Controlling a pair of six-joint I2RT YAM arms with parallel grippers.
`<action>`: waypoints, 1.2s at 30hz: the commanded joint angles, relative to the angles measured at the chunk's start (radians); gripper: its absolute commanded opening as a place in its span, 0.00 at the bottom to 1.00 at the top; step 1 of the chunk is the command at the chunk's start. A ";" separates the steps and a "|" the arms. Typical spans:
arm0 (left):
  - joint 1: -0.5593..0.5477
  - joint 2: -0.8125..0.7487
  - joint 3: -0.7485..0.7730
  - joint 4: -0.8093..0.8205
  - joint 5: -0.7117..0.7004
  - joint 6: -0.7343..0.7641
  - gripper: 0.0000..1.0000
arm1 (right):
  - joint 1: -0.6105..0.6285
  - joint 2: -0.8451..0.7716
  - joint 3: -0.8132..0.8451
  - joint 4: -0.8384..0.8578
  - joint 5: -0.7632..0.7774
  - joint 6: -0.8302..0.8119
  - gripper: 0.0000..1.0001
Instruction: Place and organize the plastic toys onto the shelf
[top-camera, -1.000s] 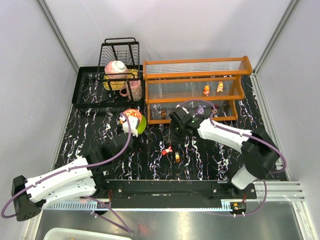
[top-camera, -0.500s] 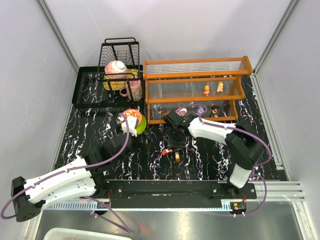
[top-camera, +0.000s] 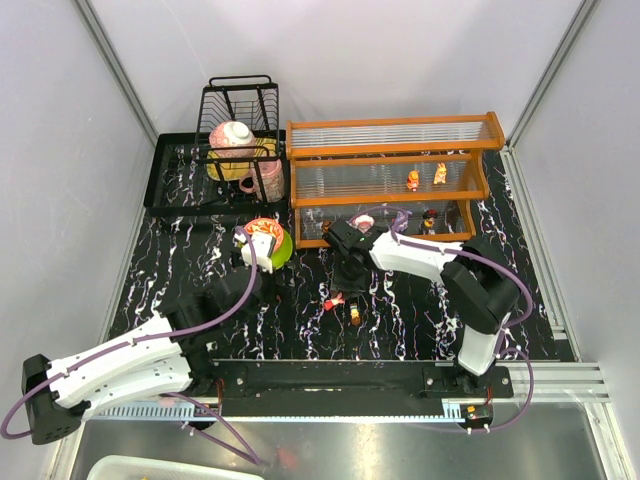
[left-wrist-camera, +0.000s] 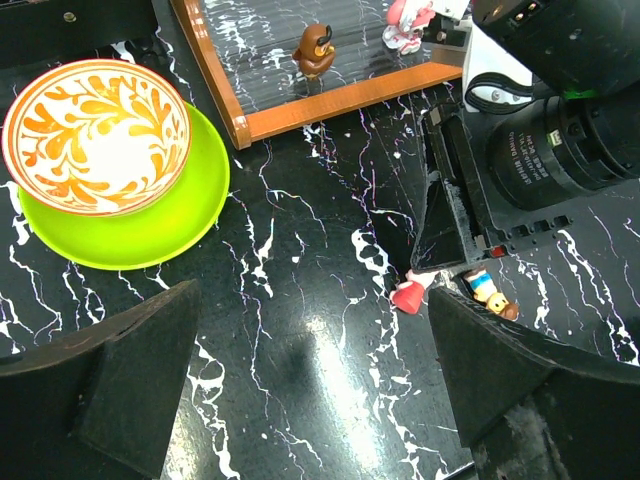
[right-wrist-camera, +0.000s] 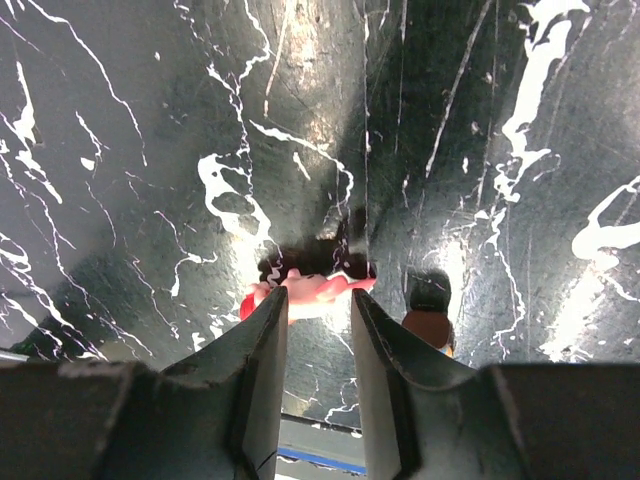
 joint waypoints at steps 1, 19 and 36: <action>0.005 -0.016 -0.010 0.028 -0.028 0.018 0.99 | 0.012 0.022 0.052 -0.002 -0.012 -0.005 0.38; 0.004 -0.008 -0.013 0.026 -0.037 0.017 0.99 | 0.011 0.075 0.044 -0.026 -0.014 -0.044 0.26; 0.004 0.015 -0.001 0.040 -0.022 0.014 0.99 | 0.012 -0.059 -0.050 0.081 -0.032 -0.076 0.00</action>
